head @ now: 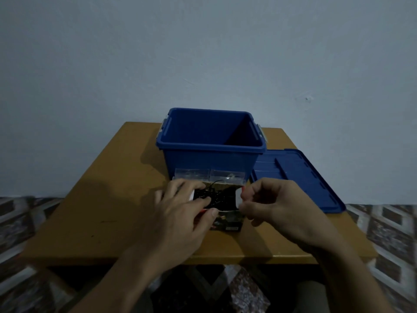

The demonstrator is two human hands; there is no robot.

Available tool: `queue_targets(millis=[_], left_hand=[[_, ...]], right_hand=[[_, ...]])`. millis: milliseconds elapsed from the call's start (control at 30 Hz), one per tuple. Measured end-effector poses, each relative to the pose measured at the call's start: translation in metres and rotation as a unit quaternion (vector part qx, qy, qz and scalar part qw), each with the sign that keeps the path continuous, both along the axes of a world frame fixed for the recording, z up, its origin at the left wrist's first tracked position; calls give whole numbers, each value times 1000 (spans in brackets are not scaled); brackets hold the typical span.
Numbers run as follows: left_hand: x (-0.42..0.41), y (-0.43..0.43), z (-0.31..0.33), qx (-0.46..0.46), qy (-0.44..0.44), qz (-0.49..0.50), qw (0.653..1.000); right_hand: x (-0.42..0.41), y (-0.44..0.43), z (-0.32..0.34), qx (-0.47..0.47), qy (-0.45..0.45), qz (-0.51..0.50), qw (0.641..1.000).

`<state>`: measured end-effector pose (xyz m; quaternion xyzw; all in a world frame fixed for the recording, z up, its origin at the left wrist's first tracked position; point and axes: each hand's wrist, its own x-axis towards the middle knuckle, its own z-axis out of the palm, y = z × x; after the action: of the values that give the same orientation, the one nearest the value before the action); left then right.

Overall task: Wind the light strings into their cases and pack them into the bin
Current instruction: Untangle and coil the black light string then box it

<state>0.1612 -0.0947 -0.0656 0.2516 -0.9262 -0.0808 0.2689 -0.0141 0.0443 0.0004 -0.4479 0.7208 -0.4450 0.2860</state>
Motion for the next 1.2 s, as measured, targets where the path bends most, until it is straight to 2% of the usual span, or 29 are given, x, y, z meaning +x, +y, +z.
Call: queue_targets(millis=[100, 367, 467, 567, 633, 800, 1067, 1133, 1200], left_hand=[[3, -1, 3, 17, 25, -5, 1000], [9, -3, 7, 77, 112, -29, 990], [9, -5, 8, 117, 157, -33, 980], [11, -7, 7, 143, 187, -34, 971], [9, -8, 8, 149, 195, -28, 969], [2, -5, 16, 107, 140, -48, 983], [-4, -6, 17, 47, -21, -78, 996], [-5, -6, 14, 30, -42, -73, 996], [-6, -6, 13, 15, -50, -63, 997]], right_hand=[[1, 0, 1, 25, 42, 16, 999], [3, 8, -2, 33, 41, 38, 998], [3, 9, -5, -2, 44, 17, 999], [5, 2, -8, -83, 27, -52, 995], [10, -6, -11, -112, 46, -88, 989], [27, -30, -26, -123, 41, -98, 987], [22, -29, -33, -98, 231, -73, 965], [19, -26, -35, -109, 215, -66, 968], [13, -22, -37, -148, 143, -96, 974]])
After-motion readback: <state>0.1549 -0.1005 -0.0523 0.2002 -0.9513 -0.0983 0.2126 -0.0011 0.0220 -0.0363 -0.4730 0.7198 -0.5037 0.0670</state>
